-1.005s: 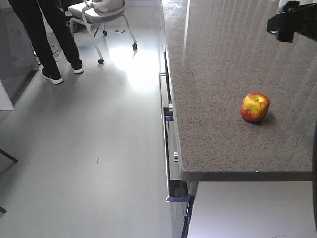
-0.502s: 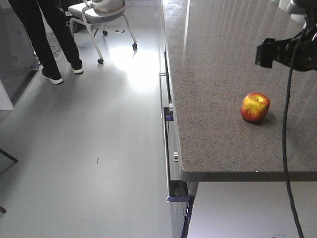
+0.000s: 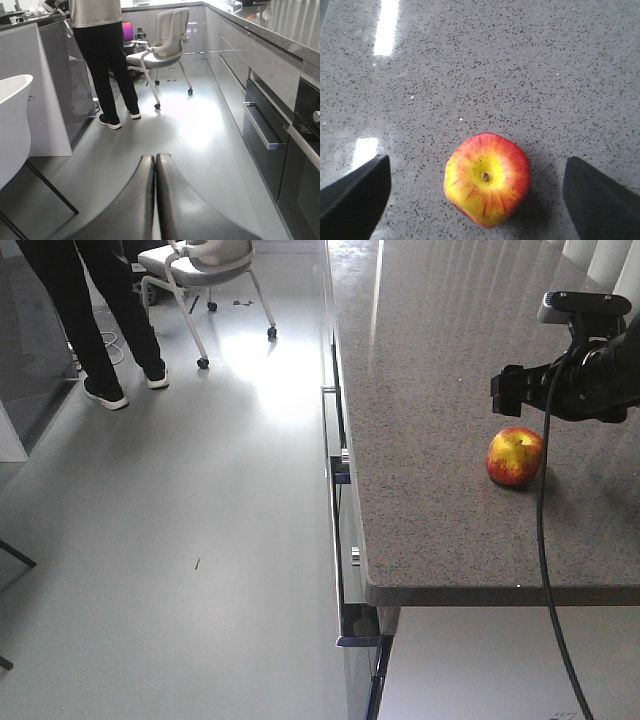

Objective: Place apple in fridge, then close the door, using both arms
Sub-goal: 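Reach the right gripper down over the red-yellow apple, then close the right gripper around the apple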

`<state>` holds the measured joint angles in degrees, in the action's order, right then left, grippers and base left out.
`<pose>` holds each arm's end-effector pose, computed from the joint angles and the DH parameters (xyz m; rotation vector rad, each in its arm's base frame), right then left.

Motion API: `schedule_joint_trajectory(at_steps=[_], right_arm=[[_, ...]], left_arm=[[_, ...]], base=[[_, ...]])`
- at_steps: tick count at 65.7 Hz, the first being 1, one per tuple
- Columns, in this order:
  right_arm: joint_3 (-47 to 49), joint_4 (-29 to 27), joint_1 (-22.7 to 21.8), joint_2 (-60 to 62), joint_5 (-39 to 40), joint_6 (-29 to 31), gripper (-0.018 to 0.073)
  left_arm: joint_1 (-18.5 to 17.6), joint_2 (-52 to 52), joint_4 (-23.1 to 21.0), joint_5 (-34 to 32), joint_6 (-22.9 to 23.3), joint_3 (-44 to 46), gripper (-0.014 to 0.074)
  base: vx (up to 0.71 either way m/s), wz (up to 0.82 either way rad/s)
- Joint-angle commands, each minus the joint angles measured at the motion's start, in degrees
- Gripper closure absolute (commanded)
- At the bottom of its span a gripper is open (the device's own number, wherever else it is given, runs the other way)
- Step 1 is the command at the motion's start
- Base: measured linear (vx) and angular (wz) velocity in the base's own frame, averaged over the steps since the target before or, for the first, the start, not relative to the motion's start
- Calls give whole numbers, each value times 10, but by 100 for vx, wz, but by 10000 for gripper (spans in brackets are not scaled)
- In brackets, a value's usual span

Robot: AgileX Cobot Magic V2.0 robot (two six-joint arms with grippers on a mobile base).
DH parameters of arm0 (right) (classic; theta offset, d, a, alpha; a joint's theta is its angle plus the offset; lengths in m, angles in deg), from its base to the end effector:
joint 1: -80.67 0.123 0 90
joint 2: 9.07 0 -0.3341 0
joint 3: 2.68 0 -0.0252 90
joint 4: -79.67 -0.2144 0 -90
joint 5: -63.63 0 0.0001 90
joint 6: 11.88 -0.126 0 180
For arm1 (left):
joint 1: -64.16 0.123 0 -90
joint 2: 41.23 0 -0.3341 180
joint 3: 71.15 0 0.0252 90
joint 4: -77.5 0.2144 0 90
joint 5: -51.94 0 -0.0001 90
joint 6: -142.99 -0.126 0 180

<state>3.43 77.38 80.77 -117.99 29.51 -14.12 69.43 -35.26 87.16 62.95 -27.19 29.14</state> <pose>0.4090 0.0035 0.3240 0.0736 2.3890 0.0616 0.0043 0.0045 0.1846 -0.1065 1.6823 0.0917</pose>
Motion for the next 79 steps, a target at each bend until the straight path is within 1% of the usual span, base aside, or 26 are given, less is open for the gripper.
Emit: schedule_joint_trajectory(at_steps=[1,28,79], right_arm=[[19,1,-2,21,44,6,-94],[19,10,-2,-11,66,6,-91],[19,18,-2,-78,71,4,-83]], left_arm=[[-3,-8,-5,-39,0,10,602],[-3,-8,-5,-39,0,10,602],[-3,-8,-5,-39,0,10,602]], base=[[0,0],[0,0],[0,0]])
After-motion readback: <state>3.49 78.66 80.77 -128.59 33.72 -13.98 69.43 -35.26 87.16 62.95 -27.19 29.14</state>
